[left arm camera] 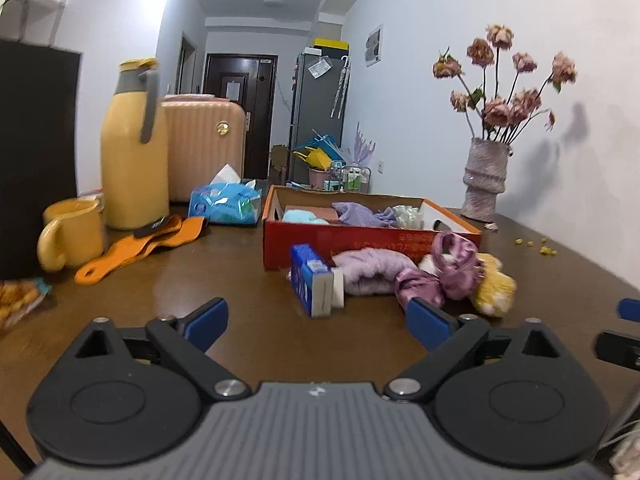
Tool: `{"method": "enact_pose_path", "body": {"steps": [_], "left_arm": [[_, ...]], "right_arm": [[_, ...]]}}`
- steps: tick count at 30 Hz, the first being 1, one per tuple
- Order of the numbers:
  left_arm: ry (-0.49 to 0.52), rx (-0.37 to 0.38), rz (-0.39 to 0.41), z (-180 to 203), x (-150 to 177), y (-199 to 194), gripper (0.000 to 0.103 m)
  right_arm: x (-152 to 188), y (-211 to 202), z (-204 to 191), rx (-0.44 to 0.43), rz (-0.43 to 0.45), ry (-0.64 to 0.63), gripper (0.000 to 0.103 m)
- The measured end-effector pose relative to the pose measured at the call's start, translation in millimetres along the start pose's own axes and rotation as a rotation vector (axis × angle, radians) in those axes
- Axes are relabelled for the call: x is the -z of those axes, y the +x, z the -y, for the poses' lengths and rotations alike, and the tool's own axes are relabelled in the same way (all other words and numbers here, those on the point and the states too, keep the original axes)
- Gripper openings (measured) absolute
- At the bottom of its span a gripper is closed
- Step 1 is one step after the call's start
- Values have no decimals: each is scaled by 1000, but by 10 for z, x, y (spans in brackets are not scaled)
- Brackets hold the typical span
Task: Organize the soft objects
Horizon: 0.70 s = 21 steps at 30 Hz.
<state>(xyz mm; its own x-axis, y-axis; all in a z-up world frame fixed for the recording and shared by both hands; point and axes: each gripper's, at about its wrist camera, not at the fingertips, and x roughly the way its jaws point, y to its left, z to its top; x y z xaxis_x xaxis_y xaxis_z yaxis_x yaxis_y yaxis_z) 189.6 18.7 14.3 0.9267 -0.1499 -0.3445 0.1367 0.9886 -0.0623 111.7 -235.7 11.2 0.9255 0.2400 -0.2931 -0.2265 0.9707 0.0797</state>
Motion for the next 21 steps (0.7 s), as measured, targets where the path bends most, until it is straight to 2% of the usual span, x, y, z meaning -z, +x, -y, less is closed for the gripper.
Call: {"method": "enact_pose_path", "body": {"steps": [4,7,10,11,12,15,18,19,21], "left_arm": [[29,-14,-9,57,-122,528,87],[8,-3,-41,15,-168,937,77],[-15,4,-92,-48,-165,1260,61],[-24,16,-101,-76,-155,1318,48],[-34,27,-110,-102,-145,1360,29],[-53,46,-117,-197,-145,1353,26],[-97,66,-109,-294,-185,1139,24],[-128,107,-116,-318,-210,1040,24],[-241,264,-180,-399,-195,870,24]], "right_arm": [[-89,278,62,2,-20,1,96],[-150,512,86,2,-41,-9,96],[-195,785,93,-12,-59,-15,96],[-208,875,92,-18,-67,-15,96],[-221,969,97,-22,-75,-14,96],[-233,1175,65,-43,-94,-21,94],[-218,1300,16,-75,-102,-26,93],[-212,1329,2,-87,-105,-23,93],[-203,1351,0,-103,-105,-11,93]]}}
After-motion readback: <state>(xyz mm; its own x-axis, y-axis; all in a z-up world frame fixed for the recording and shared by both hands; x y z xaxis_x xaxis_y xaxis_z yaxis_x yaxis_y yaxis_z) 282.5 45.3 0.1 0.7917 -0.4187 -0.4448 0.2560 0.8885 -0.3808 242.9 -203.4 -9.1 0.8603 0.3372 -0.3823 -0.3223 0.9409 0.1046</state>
